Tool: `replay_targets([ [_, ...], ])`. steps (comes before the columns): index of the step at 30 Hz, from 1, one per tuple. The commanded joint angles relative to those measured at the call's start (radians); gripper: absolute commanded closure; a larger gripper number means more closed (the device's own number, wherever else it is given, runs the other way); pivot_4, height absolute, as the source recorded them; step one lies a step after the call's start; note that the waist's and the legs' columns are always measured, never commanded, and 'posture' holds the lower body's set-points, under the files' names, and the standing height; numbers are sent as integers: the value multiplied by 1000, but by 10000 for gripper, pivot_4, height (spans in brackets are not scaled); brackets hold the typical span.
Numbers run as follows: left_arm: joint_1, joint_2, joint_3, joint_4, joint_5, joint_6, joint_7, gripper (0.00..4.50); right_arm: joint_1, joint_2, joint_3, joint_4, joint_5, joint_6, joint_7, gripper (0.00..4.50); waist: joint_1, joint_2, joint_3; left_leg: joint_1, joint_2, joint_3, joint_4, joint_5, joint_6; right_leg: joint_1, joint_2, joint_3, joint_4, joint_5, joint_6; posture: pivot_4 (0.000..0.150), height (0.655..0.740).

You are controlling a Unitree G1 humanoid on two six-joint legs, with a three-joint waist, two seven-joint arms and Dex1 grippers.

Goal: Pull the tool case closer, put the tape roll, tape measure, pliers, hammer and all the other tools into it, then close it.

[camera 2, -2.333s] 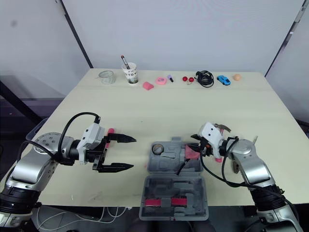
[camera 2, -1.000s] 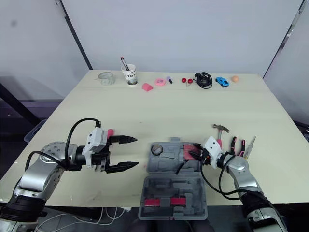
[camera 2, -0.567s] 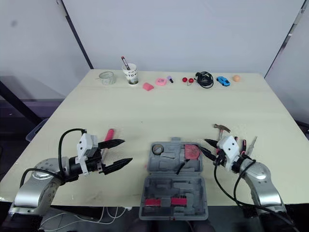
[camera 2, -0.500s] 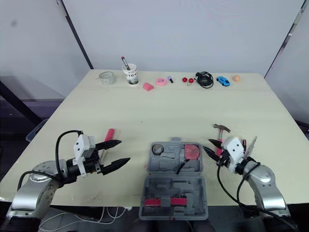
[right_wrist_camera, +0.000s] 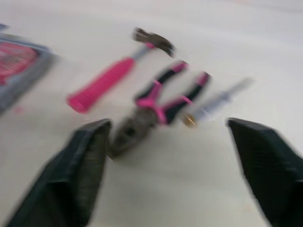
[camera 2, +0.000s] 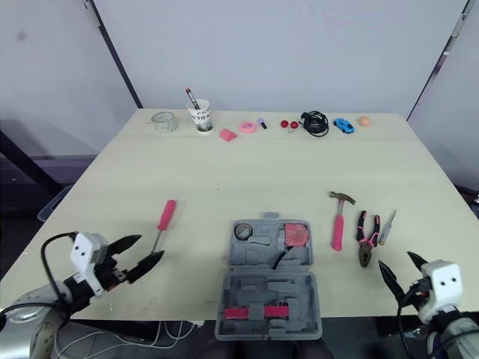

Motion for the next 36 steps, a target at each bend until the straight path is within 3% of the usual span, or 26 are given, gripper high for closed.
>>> replay_targets([
  [1, 33, -8, 49, 36, 9, -50, 9, 0, 54, 8, -43, -7, 25, -47, 22, 130, 1, 0, 0, 0, 0, 0, 0, 0, 0, 0, 0, 0, 0, 0, 0, 1500, 7400],
  [11, 124, -26, 78, 35, 2, -93, -2, 0, 106, 26, -51, 101, 53, -119, 96, 130, 1, -1, -1, -1, 0, 0, -1, -1, -1, -1, -11, -1, -4, 0, 0, 1500, 7400],
  [15, 106, 1, 40, -33, -2, -102, -56, 0, 68, 36, 11, -5, 28, -55, 31, 130, 1, 0, -1, -2, 0, 0, -2, -3, -4, -2, -18, -4, -4, 0, -1, 1500, 7400],
  [24, -60, 73, -98, -68, 56, -147, -170, 0, -74, 88, 155, -191, -40, 174, -190, 130, 4, 0, -2, -4, -1, -1, -3, 0, -1, -2, -24, -19, -5, 1, -2, 1500, 7400],
  [36, -293, 135, -280, -139, 20, -105, -366, 0, -233, 179, 207, -62, -197, 300, -454, 130, 2, 2, -1, -4, -3, -1, -3, 0, 0, -1, -16, -19, -5, 1, -1, 1500, 7400],
])
